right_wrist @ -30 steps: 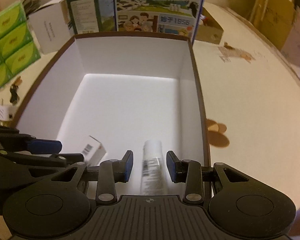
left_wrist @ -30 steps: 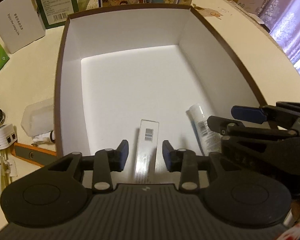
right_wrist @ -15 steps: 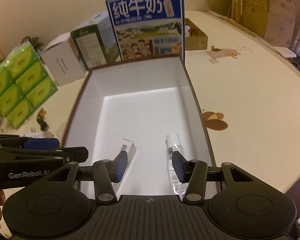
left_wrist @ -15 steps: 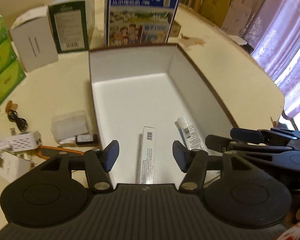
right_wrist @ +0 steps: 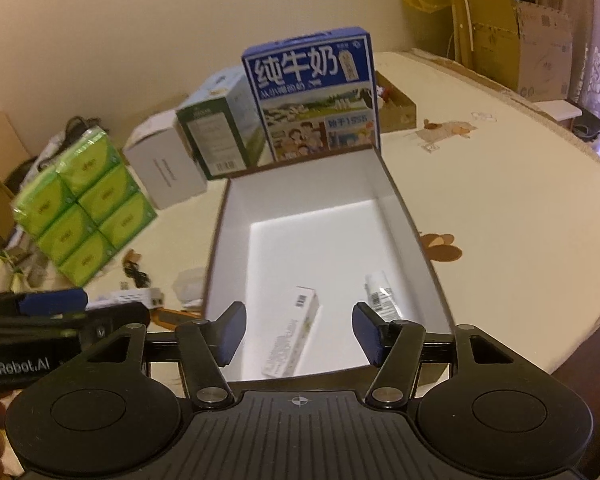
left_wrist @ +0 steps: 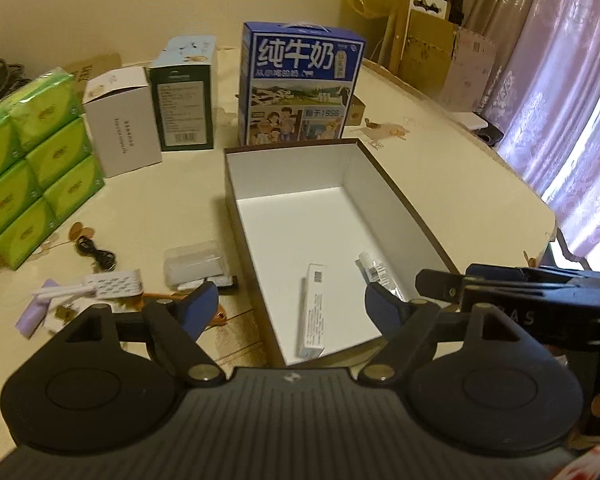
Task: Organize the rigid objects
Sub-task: 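Open both tools and move them back toward the items on the table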
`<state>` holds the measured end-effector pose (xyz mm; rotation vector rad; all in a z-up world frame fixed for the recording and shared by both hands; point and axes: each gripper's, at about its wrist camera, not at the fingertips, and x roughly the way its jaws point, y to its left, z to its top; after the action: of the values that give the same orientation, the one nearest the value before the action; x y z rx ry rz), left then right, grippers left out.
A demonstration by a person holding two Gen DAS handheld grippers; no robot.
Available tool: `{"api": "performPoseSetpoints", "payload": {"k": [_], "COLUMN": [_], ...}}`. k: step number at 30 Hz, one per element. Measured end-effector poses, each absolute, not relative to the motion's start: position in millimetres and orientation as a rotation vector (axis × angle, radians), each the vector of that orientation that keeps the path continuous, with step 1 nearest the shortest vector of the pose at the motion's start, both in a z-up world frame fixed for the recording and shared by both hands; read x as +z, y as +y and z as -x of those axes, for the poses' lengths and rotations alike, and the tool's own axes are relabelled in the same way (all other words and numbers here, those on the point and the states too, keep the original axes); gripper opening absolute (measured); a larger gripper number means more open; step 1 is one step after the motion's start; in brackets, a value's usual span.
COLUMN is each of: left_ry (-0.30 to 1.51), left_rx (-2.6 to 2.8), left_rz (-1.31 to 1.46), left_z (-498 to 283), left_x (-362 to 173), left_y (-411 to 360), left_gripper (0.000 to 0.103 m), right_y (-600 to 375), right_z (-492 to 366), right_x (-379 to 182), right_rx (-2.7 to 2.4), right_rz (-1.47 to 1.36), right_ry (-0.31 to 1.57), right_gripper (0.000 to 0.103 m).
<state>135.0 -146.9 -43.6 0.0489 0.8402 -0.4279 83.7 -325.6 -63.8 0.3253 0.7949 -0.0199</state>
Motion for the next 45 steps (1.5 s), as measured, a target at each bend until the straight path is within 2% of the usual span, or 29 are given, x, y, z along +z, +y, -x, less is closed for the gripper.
{"api": "performPoseSetpoints", "payload": {"k": [12, 23, 45], "left_ry": [0.827, 0.867, 0.938], "left_rx": [-0.253, -0.125, -0.065], "left_rz": [-0.026, 0.012, 0.053], "left_z": [-103.0, -93.4, -117.9], "left_x": [-27.1, -42.4, -83.5], "left_y": [-74.4, -11.6, 3.7], "left_gripper": [0.077, 0.077, 0.077], "right_y": [-263.6, -204.4, -185.5], "right_z": [-72.4, -87.2, -119.9], "right_x": [-52.4, -62.5, -94.4], "right_rx": [0.14, 0.277, 0.32], "right_rz": [-0.266, -0.201, -0.181], "right_ry": [0.781, 0.803, 0.86], "right_gripper": [0.058, 0.058, 0.058]}}
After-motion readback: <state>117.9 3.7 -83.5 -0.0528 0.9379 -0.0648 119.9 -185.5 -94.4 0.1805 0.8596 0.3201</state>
